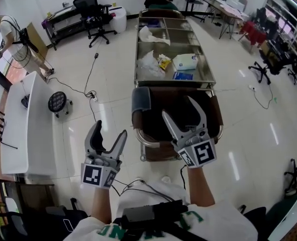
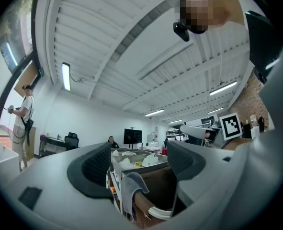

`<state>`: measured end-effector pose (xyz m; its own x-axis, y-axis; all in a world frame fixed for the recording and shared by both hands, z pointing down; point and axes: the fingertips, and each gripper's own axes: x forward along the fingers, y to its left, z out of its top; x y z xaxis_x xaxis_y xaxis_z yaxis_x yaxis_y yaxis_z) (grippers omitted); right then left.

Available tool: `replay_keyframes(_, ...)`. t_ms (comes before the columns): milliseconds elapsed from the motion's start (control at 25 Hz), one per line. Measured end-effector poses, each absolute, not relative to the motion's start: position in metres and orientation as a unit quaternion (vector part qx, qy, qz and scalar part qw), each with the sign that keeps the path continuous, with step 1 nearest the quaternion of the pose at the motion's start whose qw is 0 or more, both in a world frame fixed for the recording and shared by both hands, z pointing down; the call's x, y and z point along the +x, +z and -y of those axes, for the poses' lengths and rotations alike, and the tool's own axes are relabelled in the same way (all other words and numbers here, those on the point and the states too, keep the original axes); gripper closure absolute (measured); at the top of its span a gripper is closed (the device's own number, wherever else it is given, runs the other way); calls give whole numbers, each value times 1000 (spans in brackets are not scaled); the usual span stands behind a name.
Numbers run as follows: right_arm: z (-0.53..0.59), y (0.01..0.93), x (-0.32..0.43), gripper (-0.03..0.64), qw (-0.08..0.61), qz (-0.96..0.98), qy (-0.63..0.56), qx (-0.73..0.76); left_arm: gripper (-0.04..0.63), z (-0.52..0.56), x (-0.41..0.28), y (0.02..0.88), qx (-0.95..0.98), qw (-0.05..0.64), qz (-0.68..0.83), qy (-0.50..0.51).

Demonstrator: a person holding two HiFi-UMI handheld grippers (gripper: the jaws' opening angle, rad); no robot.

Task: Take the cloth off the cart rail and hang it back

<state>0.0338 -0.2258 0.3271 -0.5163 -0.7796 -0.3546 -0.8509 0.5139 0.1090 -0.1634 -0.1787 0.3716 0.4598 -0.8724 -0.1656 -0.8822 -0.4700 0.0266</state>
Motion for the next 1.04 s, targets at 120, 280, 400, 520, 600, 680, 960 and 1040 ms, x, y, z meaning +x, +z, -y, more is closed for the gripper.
replay_keyframes(120,211,347,41,276,116,-856,116,-490,239,179,-153,376,-861,24,-503,72)
replay_keyframes(280,203,369,46,276,98,-855,94,-500,239,179,-138,383,-871,17,-487,66)
replay_keyframes(400,200,374,50,278,95,-854,90,-503,239,179,-129,384,-876,16,-477,64)
replay_keyframes(520,197,371,51,278,95,-853,93,-505,239,180,-124,381,-879,16,-472,66)
replay_keyframes(600,195,369,50,278,94,-852,96,-506,239,180,-121,380,-880,16,-469,70)
replay_keyframes(680,192,367,49,278,93,-853,100,-504,239,179,-117,378,-881,17,-467,72)
replay_keyframes(960,187,366,48,278,88,-854,101,-503,239,176,-110,383,-886,12,-459,71)
replay_keyframes(1040,185,368,49,278,85,-854,97,-505,239,174,-110,386,-886,8,-459,70)
